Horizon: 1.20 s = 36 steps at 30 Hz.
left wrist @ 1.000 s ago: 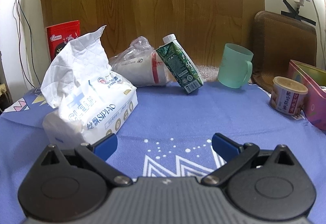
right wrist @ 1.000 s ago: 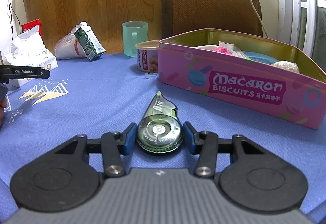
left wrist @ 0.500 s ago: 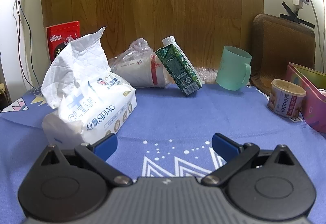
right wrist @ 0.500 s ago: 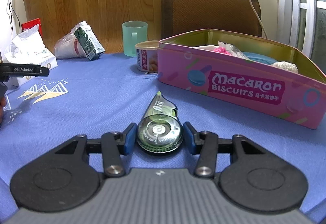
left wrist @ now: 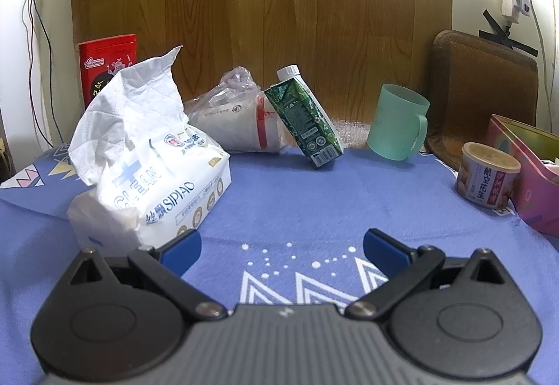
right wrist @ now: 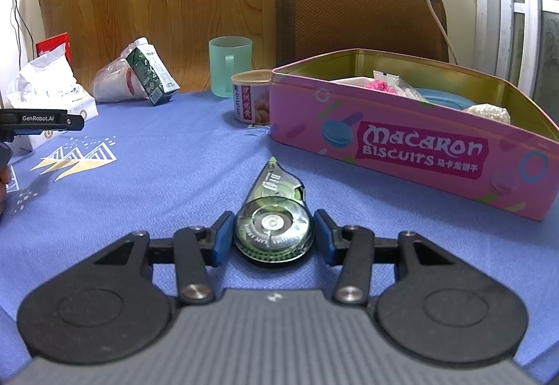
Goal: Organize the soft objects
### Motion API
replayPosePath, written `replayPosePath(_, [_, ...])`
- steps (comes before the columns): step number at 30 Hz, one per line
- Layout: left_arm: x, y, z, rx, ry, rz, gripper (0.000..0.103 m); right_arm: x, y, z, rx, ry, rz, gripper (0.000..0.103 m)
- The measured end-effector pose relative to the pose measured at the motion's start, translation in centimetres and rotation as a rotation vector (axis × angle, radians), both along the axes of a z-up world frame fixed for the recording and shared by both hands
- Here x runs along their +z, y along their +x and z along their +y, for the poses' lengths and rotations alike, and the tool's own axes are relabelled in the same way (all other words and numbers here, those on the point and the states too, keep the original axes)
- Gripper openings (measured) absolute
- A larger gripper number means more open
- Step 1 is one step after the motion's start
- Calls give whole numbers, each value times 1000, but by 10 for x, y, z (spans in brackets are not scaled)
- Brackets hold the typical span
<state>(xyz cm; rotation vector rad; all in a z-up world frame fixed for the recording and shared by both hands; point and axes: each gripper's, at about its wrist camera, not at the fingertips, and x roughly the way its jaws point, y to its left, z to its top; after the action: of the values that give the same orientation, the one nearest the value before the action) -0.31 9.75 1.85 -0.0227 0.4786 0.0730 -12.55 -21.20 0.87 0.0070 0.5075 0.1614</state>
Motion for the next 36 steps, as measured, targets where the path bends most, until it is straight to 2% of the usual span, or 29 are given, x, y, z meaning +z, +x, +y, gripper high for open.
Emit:
replayPosePath(5, [0,0,0,-8,1,0,102,0,-1,-1,-3,15,0,52])
replayPosePath(10, [0,2,-4,28,25,21,102,0,-3,-12,-14,103,-4,52])
replayPosePath(11, [1,3,-5,35,-4,45,102,0,-3,-15,-22,126,-7,52])
replayPosePath(12, [2,2,-5,3,-107,83,102,0,-3,-19,-30,148,-6,52])
replayPosePath(13, [4,1,-8,-63,-245,118,102,-1,-3,-22,-36,169,-6,52])
replayPosePath(14, [6,0,-16,-116,-312,141,102,-1,-3,-24,-39,184,-7,52])
replayPosePath(15, [8,0,-34,-172,-327,168,100,0,-3,-25,-40,193,-9,52])
replayPosePath(18, [11,-2,-89,-341,-273,267,87,1,-6,-26,-43,206,-30,52])
replayPosePath(23, [18,-1,-143,-542,-332,356,85,3,-17,-34,-39,253,-90,52])
replayPosePath(25, [22,3,-163,-611,-354,370,78,4,-21,-38,-34,266,-109,52])
replayPosePath(26, [24,3,-174,-636,-351,369,74,7,-24,-41,-34,265,-127,52])
replayPosePath(28, [40,4,-196,-708,-351,336,60,15,-30,-48,-44,257,-181,52])
replayPosePath(29, [48,6,-205,-738,-346,322,57,20,-32,-55,-65,251,-211,52])
replayPosePath(33, [78,20,-260,-804,-261,233,58,42,-27,-92,-130,275,-299,52])
replayPosePath(36, [86,41,-300,-775,-153,170,68,55,-1,-112,-194,218,-326,52])
